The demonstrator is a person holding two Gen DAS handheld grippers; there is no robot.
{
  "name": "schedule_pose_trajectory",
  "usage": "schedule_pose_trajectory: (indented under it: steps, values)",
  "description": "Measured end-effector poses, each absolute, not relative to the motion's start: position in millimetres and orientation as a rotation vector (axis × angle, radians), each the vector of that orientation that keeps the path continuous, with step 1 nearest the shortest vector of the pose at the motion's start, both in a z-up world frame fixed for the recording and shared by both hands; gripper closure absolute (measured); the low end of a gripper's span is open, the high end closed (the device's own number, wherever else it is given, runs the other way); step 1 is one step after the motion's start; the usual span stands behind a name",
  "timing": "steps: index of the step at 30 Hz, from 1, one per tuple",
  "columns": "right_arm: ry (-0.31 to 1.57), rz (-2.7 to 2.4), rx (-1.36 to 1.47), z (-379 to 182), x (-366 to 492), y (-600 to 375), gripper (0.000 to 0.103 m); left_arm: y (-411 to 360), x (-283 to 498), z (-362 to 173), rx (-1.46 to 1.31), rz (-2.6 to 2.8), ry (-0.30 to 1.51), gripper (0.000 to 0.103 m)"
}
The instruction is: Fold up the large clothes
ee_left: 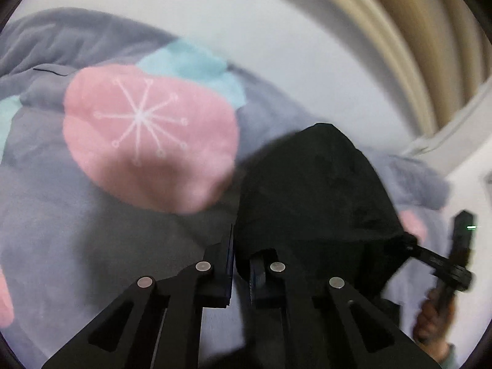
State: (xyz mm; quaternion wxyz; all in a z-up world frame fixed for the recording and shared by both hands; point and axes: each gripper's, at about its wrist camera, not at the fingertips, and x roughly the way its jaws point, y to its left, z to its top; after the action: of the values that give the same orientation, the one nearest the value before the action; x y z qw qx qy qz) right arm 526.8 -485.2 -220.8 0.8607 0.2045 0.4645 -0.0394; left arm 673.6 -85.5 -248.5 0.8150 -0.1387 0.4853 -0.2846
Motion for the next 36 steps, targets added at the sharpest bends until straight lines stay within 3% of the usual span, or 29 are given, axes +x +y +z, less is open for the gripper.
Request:
schedule_pose_trajectory:
  steps: [3, 5, 7, 9, 11, 12, 13, 20, 23, 29, 34, 36]
  values:
    - [1.092, -0.124, 0.344, -262.6, 543.2, -467.8, 0.094, -96.6, 683.4, -279.3, -0.175, -0.535, 1.143, 0.094]
    - [1.197, -0.119, 0.345, -299.7, 554.0, -461.3, 0.093, -110.2, 694.5, -318.7, -0.109, -0.489, 1.276, 0.089]
    - [1.194, -0.116, 0.35, -303.4, 553.1, -462.7, 0.093, -110.0, 693.4, -321.6, -0.124, -0.493, 1.256, 0.088]
    - [1.189, -0.11, 0.345, -289.3, 547.9, -468.8, 0.077, -105.4, 687.0, -307.7, -0.115, -0.506, 1.216, 0.086]
    - [1.175, -0.124, 0.309, -275.0, 539.0, -472.8, 0.059, -100.1, 674.8, -291.6, -0.047, -0.497, 1.15, 0.065]
    - [1.157, -0.122, 0.285, -263.8, 530.2, -475.1, 0.053, -97.8, 668.7, -284.6, -0.019, -0.488, 1.127, 0.06]
    - [1.142, -0.113, 0.277, -256.1, 523.8, -476.4, 0.052, -93.3, 659.5, -273.8, 0.009, -0.482, 1.091, 0.055]
    - [0.947, -0.066, 0.299, -182.4, 513.3, -463.7, 0.052, -77.6, 641.3, -191.5, -0.043, -0.486, 0.856, 0.055]
    - [0.922, -0.059, 0.242, -174.9, 534.4, -435.6, 0.052, -106.7, 649.9, -171.2, -0.117, -0.571, 0.813, 0.055]
    - [1.056, -0.045, 0.205, -235.1, 563.3, -405.0, 0.052, -177.4, 655.3, -227.4, 0.032, -0.65, 0.977, 0.055]
    - [1.161, -0.069, 0.174, -291.8, 567.2, -407.8, 0.053, -185.9, 651.7, -304.0, 0.085, -0.603, 1.103, 0.055]
    - [1.153, -0.072, 0.148, -297.4, 567.5, -405.4, 0.053, -187.8, 653.3, -306.4, 0.098, -0.601, 1.09, 0.055]
